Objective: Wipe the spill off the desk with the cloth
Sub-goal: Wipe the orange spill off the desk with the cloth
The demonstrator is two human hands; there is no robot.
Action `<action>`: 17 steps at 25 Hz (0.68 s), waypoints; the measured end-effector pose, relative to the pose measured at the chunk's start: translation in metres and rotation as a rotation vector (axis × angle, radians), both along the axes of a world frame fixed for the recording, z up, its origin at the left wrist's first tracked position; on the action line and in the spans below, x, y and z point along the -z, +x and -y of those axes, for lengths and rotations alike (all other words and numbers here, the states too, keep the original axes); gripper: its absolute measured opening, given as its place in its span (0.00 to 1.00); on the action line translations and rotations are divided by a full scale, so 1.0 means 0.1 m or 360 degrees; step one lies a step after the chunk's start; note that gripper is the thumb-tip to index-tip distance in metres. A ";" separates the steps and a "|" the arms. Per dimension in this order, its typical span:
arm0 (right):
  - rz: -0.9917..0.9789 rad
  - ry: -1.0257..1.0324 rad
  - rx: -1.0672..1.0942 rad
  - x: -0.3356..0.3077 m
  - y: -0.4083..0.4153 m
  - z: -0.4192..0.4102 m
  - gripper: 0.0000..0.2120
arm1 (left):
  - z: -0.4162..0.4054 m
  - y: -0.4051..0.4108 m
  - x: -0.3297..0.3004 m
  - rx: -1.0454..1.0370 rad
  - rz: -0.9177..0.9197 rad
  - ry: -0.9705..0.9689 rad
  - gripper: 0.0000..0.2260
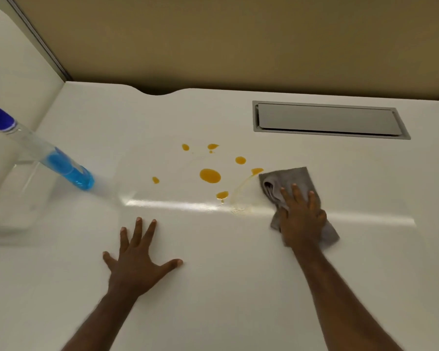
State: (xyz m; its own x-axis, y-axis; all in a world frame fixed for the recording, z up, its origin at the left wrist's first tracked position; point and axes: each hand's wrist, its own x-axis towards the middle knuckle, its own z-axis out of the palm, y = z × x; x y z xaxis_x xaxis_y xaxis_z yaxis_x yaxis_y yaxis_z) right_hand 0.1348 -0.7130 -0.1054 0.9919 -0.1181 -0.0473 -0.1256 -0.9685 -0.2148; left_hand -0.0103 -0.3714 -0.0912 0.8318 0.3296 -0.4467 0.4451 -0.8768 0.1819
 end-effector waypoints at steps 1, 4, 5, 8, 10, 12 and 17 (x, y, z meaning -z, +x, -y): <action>-0.0025 0.0044 0.0074 -0.03 0.12 -0.24 0.26 | -0.11 -0.01 0.01 0.0023 -0.0006 -0.0014 0.53; -0.0026 0.0012 -0.0282 -0.03 0.09 -1.04 0.26 | -0.33 0.02 0.00 0.0098 0.0041 -0.0029 0.52; 0.0003 -0.0012 -0.0443 0.00 -0.06 -1.20 0.26 | -0.39 0.05 0.00 0.0110 0.0052 -0.0039 0.52; 0.0070 -0.0090 -0.0567 0.06 -0.40 -1.09 0.26 | -0.51 0.15 0.01 0.0164 0.0067 -0.0071 0.51; 0.0045 -0.0153 -0.0387 0.05 -0.37 -0.81 0.26 | -0.53 0.17 0.03 0.0202 0.0062 -0.0088 0.51; -0.0007 -0.0110 -0.0066 0.02 -0.17 -0.73 0.24 | -0.55 0.16 0.04 0.0202 0.0067 -0.0096 0.51; -0.0006 -0.0038 -0.0035 -0.04 0.16 -1.47 0.24 | -0.54 0.18 0.04 0.0192 0.0042 -0.0116 0.51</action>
State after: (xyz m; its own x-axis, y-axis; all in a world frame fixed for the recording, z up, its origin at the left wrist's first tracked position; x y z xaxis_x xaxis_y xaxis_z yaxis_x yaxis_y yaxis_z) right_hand 0.1511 -0.5657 -0.1012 0.9941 -0.0976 -0.0484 -0.1051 -0.9759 -0.1912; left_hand 0.0076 -0.3170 -0.0956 0.8752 0.1941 -0.4431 0.3317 -0.9075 0.2577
